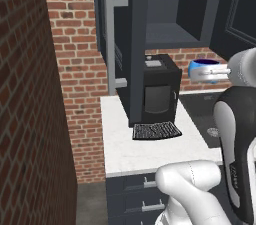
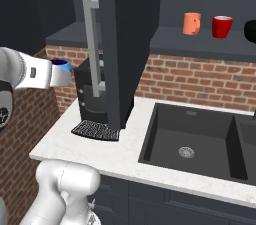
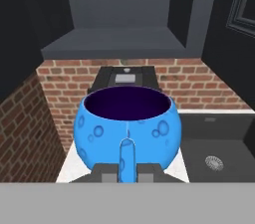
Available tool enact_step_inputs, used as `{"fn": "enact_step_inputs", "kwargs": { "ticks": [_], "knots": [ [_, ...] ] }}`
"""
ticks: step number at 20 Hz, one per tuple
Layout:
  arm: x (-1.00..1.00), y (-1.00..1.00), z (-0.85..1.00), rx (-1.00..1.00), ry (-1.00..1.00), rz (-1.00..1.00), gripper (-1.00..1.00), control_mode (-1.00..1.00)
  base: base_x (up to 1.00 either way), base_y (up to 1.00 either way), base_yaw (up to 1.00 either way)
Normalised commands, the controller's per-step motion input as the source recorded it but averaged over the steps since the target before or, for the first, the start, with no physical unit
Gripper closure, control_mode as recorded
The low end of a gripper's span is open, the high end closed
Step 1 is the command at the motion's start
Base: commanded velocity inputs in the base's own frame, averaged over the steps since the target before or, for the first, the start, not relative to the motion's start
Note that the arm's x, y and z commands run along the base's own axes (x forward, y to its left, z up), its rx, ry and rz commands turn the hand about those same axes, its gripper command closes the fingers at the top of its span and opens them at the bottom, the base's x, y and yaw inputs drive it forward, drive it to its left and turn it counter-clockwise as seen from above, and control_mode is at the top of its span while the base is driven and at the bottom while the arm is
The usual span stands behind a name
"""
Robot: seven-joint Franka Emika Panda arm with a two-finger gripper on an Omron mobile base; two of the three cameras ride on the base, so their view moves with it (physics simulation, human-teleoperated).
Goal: Gather all objects into one cabinet and sort the glasses and bowls to opposite sides.
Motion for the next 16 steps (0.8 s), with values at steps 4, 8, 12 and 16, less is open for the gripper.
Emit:
{"fn": "enact_step_inputs", "kwargs": {
  "ticks": [4,8,12,16],
  "knots": [
    [-0.06,0.02,-0.02,0.00,0.01,0.00,1.00,-1.00,0.00,0.00,0.00],
    [-0.01,0.01,-0.05,0.00,0.00,0.00,1.00,-1.00,0.00,0.00,0.00],
    [-0.01,0.03,-0.13,0.00,0.00,0.00,1.00,-1.00,0.00,0.00,0.00],
    [-0.12,0.00,-0.17,0.00,0.00,0.00,1.00,-1.00,0.00,0.00,0.00]
  ]
}}
